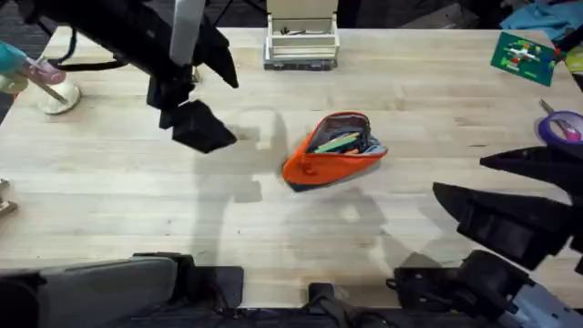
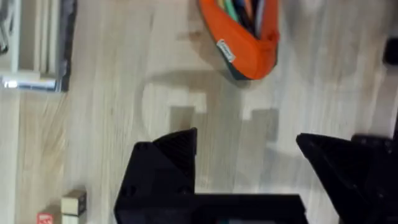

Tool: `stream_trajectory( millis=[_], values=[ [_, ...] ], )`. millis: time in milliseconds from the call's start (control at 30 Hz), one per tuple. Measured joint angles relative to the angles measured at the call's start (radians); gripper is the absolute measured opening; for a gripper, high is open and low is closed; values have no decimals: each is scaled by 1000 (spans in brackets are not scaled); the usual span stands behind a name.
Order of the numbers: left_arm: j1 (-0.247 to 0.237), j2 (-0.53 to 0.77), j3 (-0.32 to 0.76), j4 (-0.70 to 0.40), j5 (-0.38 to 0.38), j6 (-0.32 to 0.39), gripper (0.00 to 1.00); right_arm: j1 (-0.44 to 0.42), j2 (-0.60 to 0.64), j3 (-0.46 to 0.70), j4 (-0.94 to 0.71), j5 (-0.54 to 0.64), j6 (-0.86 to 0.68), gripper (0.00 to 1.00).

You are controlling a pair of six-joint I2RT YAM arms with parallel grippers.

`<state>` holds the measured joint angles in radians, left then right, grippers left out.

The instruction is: Unzip the bag, pick up the pens from the table one at a time and place them inside, then zip the bag closed.

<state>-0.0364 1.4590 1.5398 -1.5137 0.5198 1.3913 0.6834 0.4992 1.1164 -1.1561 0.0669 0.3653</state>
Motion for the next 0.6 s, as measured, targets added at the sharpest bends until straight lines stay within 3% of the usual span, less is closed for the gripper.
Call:
stream_trajectory(
  millis=[267, 600],
  values=[
    [47, 0, -28, -28, 73, 199, 993, 0, 0, 0, 0, 0, 0, 998],
    [79, 0, -153, 15, 144, 304, 995, 0, 2, 0, 20, 0, 0, 998]
  ],
)
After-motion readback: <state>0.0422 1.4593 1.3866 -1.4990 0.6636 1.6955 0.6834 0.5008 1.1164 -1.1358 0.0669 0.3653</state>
